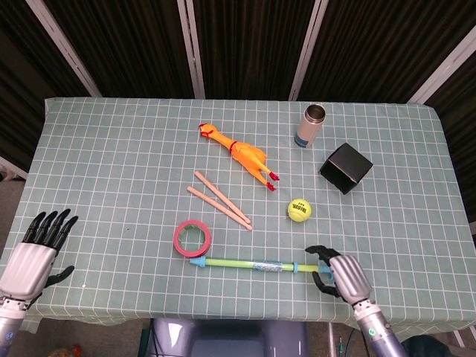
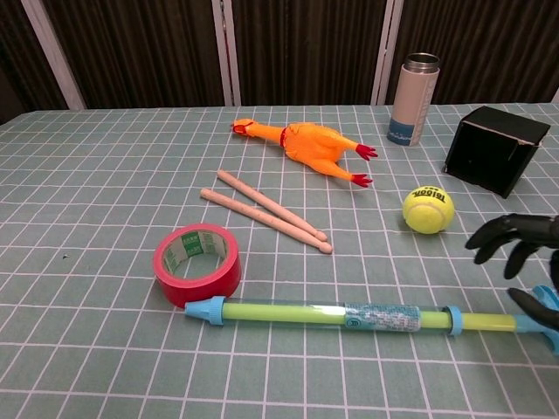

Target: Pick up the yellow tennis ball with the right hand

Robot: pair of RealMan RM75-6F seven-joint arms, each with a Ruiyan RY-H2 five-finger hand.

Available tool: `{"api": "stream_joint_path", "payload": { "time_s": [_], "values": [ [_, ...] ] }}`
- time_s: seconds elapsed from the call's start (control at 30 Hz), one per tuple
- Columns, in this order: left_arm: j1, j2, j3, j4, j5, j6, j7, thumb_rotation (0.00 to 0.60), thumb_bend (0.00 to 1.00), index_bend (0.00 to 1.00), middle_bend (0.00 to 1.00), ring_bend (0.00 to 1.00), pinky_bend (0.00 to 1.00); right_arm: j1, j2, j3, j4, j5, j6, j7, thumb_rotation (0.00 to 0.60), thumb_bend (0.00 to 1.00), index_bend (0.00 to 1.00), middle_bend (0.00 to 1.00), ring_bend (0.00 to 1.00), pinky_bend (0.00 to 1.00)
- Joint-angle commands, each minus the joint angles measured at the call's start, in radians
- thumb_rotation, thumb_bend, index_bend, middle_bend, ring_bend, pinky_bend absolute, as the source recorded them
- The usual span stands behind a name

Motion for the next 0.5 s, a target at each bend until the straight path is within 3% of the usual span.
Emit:
{"api": "stream_joint_path", "payload": {
  "time_s": [0.03, 0.2, 0.5],
  "values": [
    [0.0, 0.0, -0.007, -0.002, -0.007, 0.004, -0.005, 0.6, 0.11, 0.0, 0.0, 0.0, 0.0, 0.036, -0.04, 0.033, -0.009, 0.045, -0.049, -0.003, 0.6, 0.51, 0.25, 0.32, 0.38, 0.65],
    [-0.006, -0.001, -0.009, 0.004, -0.017, -0.013, -0.002, 0.6, 0.11, 0.0, 0.0, 0.0, 0.0, 0.075, -0.067, 0.072, -0.016, 0.11, -0.108, 0.013, 0.6, 0.51, 0.19, 0.24, 0.34, 0.65],
    [-0.005, 0.004, -0.027, 0.012, -0.061, -0.02, -0.029, 0.6, 0.11, 0.0, 0.0, 0.0, 0.0, 0.151, -0.119, 0.144, 0.014, 0.22, -0.205, 0.048, 0.6, 0.51, 0.12, 0.2, 0.31, 0.65]
  ]
}}
